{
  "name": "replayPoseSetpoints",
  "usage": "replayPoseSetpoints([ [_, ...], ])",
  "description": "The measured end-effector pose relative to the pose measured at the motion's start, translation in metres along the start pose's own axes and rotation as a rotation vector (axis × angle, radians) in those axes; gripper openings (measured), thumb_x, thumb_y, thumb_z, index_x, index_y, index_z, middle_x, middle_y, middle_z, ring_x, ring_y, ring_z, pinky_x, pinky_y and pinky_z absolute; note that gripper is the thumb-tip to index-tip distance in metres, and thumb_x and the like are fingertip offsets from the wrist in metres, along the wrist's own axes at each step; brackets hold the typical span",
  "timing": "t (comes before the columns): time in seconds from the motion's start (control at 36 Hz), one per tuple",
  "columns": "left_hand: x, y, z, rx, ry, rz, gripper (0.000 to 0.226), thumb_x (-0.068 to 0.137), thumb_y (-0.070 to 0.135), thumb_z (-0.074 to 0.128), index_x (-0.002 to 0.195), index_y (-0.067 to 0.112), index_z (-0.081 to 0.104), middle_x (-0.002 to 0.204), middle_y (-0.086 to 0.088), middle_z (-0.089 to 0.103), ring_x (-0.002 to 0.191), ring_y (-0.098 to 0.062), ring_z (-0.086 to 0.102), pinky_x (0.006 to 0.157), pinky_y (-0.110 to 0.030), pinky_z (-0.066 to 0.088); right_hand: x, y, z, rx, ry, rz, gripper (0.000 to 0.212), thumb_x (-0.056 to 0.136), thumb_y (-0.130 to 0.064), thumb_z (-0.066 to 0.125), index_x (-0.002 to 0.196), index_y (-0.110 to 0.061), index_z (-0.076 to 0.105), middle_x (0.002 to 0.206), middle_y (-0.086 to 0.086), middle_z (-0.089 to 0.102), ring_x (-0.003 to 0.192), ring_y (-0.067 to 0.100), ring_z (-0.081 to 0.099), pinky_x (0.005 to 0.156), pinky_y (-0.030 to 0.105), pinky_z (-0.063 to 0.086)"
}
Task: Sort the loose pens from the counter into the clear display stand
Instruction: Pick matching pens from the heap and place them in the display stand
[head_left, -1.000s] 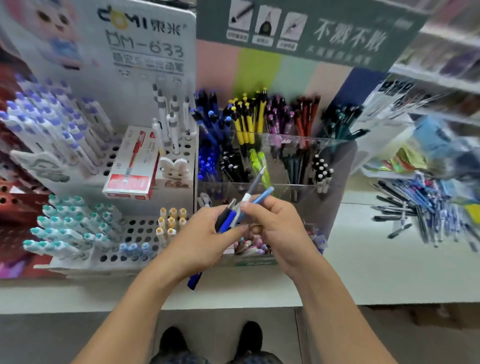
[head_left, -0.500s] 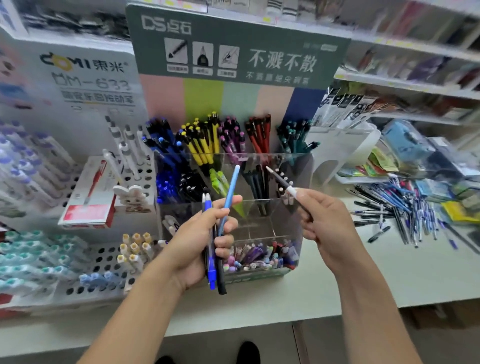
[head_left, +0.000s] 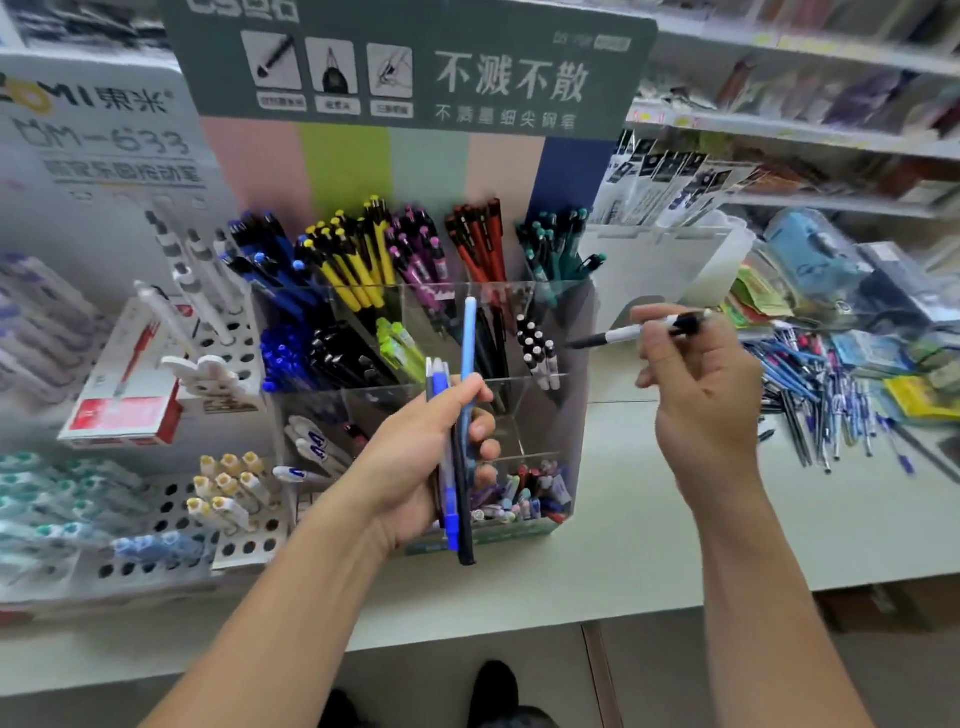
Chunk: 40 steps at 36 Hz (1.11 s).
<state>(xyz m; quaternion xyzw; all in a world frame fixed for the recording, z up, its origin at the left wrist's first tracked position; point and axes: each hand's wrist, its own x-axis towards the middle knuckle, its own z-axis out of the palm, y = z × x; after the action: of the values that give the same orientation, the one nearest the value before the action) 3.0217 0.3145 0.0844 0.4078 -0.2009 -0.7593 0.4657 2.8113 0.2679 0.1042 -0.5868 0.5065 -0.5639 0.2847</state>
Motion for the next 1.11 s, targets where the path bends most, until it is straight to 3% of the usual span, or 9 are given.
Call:
replayPoseSetpoints([
  [0.17, -0.002, -0.008, 0.003, 0.159, -0.006, 0.056, 0.023, 0.100, 0.028, 0.059, 0.112, 0.011, 0.068, 0.066, -0.002, 0.053, 0.057, -0.017, 0.055, 0.054, -0.027, 0.051, 0.026, 0.019, 0.027, -0.477, -0.133, -0.231, 0.019, 0.095, -0.010, 0.068, 0.113, -0.013, 0.072, 0.097, -0.001, 0.068, 0.080, 0.007, 0.058, 0.078, 0.012, 0.045],
  [0.31, -0.004, -0.010, -0.005, 0.218, 0.021, 0.073, 0.023, 0.099, 0.028, 0.060, 0.114, 0.014, 0.071, 0.071, -0.007, 0.065, 0.062, -0.020, 0.064, 0.057, -0.029, 0.055, 0.037, 0.027, 0.047, -0.845, -0.288, -0.154, 0.024, 0.096, -0.015, 0.062, 0.119, -0.021, 0.066, 0.095, 0.012, 0.072, 0.086, 0.034, 0.064, 0.075, 0.041, 0.054],
  [0.47, -0.002, -0.014, -0.015, 0.193, 0.065, 0.031, 0.025, 0.103, 0.028, 0.056, 0.116, 0.009, 0.066, 0.064, 0.001, 0.043, 0.051, -0.011, 0.040, 0.045, -0.021, 0.038, 0.040, 0.023, 0.055, -1.056, -0.486, -0.075, 0.028, 0.106, -0.024, 0.042, 0.119, -0.011, 0.063, 0.121, 0.012, 0.055, 0.102, 0.041, 0.058, 0.080, 0.046, 0.049],
  [0.56, -0.002, -0.012, -0.018, 0.177, 0.059, -0.013, 0.012, 0.103, 0.019, 0.057, 0.107, 0.009, 0.061, 0.063, 0.005, 0.036, 0.049, -0.006, 0.029, 0.040, -0.015, 0.028, 0.028, 0.014, 0.053, -0.914, -0.335, -0.075, 0.028, 0.102, -0.020, 0.048, 0.125, -0.012, 0.063, 0.126, 0.009, 0.052, 0.100, 0.031, 0.057, 0.086, 0.040, 0.046],
  [0.64, -0.004, -0.010, -0.022, 0.165, 0.021, -0.037, 0.014, 0.100, 0.011, 0.059, 0.095, 0.017, 0.047, 0.064, 0.005, 0.037, 0.046, -0.006, 0.027, 0.037, -0.015, 0.027, 0.000, -0.008, 0.054, -0.612, -0.080, -0.079, 0.021, 0.097, -0.017, 0.058, 0.113, -0.017, 0.072, 0.106, -0.003, 0.063, 0.088, 0.009, 0.054, 0.083, 0.023, 0.043],
  [0.72, -0.007, -0.008, -0.026, 0.154, -0.057, -0.064, 0.023, 0.097, 0.009, 0.061, 0.095, 0.020, 0.041, 0.065, 0.005, 0.036, 0.045, -0.005, 0.025, 0.036, -0.014, 0.024, -0.030, -0.022, 0.069, -0.164, -0.255, 0.265, 0.015, 0.094, -0.030, 0.070, 0.088, -0.019, 0.077, 0.069, -0.013, 0.067, 0.060, 0.000, 0.055, 0.060, 0.021, 0.044],
  [0.86, -0.015, -0.004, -0.026, 0.247, -0.141, -0.069, 0.019, 0.091, 0.016, 0.067, 0.076, 0.027, 0.065, 0.064, 0.004, 0.036, 0.046, -0.005, 0.025, 0.038, -0.014, 0.023, -0.041, -0.017, 0.090, 0.281, -0.462, 0.663, 0.022, 0.099, -0.016, 0.062, 0.104, 0.004, 0.070, 0.059, -0.002, 0.062, 0.045, 0.001, 0.051, 0.043, 0.014, 0.039],
  [0.97, -0.019, -0.001, -0.031, 0.235, -0.090, -0.045, 0.011, 0.099, 0.022, 0.059, 0.099, 0.013, 0.053, 0.064, 0.003, 0.042, 0.042, -0.004, 0.029, 0.037, -0.013, 0.023, -0.040, -0.012, 0.098, 0.403, -0.409, 0.690, 0.015, 0.100, -0.016, 0.061, 0.096, -0.005, 0.070, 0.064, 0.001, 0.060, 0.057, 0.015, 0.048, 0.054, 0.030, 0.037],
  [1.11, -0.025, 0.001, -0.045, 0.143, -0.025, 0.024, 0.027, 0.104, 0.019, 0.051, 0.125, 0.015, 0.067, 0.066, 0.003, 0.043, 0.039, -0.002, 0.025, 0.033, -0.013, 0.023, -0.029, -0.017, 0.097, 0.598, -0.073, 0.621, 0.016, 0.104, -0.012, 0.052, 0.092, -0.012, 0.062, 0.068, -0.004, 0.062, 0.063, 0.008, 0.058, 0.050, 0.017, 0.047],
])
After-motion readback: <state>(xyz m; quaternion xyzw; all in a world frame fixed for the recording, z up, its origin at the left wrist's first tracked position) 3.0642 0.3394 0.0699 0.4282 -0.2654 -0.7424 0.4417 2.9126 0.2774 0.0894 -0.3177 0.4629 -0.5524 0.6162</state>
